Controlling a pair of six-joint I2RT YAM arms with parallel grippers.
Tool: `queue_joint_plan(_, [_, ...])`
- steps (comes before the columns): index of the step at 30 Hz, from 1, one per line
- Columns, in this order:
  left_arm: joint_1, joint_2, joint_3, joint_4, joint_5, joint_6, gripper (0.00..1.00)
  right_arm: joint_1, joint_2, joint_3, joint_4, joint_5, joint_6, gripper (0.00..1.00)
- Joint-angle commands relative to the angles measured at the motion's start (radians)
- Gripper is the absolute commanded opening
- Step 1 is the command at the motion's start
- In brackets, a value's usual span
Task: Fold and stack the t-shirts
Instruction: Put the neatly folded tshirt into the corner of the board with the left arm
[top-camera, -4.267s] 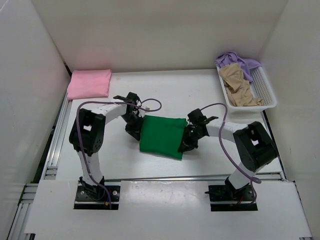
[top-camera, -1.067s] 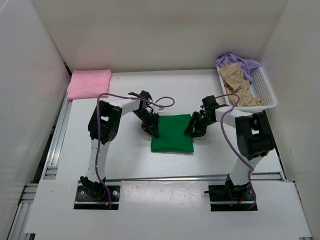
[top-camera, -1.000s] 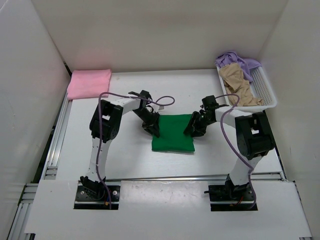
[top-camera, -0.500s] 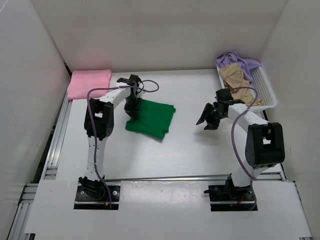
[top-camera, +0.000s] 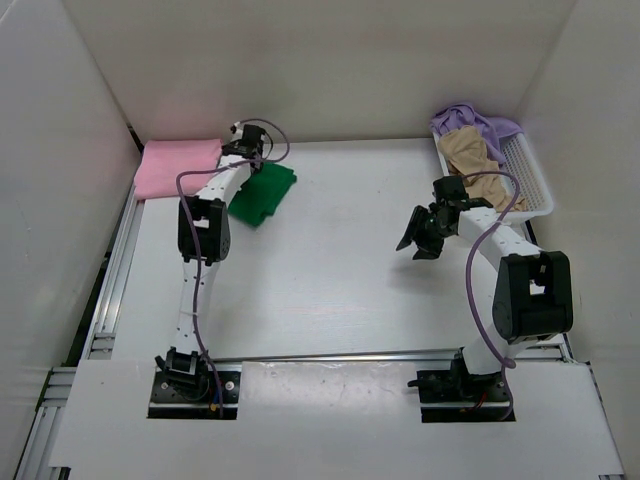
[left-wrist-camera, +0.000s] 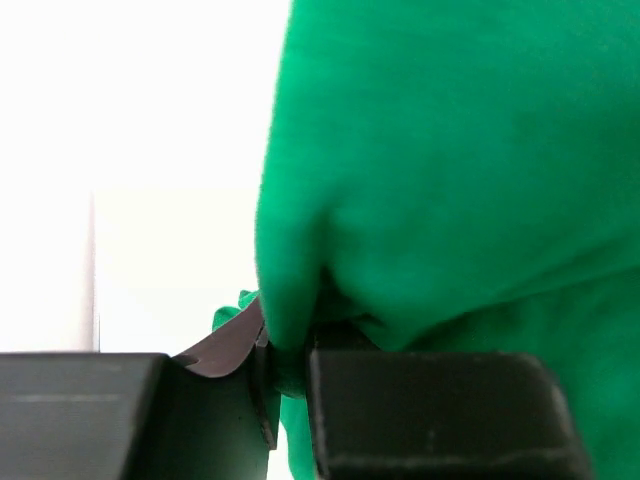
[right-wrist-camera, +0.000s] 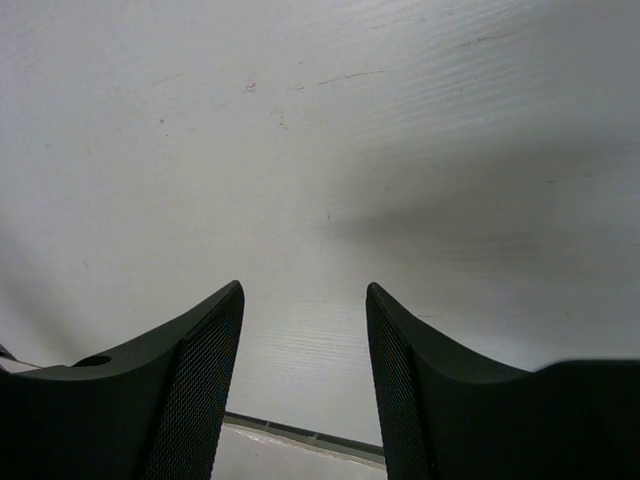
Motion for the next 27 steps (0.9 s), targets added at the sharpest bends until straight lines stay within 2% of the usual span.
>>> queue_joint_plan(1, [0.037, -0.015, 0.127, 0.145, -0.157, -0.003, 0.10, -0.005, -0.032, 0.019, -0.026, 0.030, -0.020, 0.57])
queue_joint_plan(8, [0.118, -0.024, 0.175, 0.240, -0.145, -0.003, 0.10, -0.005, -0.032, 0.019, -0.056, 0.051, -0.020, 0.57])
queue_joint_plan(14, [0.150, -0.099, 0.169, 0.289, -0.088, -0.003, 0.10, -0.005, -0.014, 0.049, -0.086, 0.070, -0.029, 0.57])
queue_joint_plan(17, [0.150, -0.129, 0.169, 0.299, -0.041, -0.003, 0.10, -0.005, -0.003, 0.067, -0.095, 0.079, -0.029, 0.57])
queue_joint_plan(20, [0.126, -0.183, 0.106, 0.299, 0.010, -0.003, 0.10, -0.005, 0.006, 0.078, -0.106, 0.088, -0.038, 0.57])
queue_joint_plan(24, [0.115, -0.193, 0.072, 0.299, 0.010, -0.003, 0.10, -0.005, 0.006, 0.078, -0.106, 0.088, -0.038, 0.57])
queue_joint_plan(27, [0.115, -0.165, 0.124, 0.299, -0.014, -0.003, 0.10, -0.005, 0.006, 0.078, -0.115, 0.088, -0.038, 0.57])
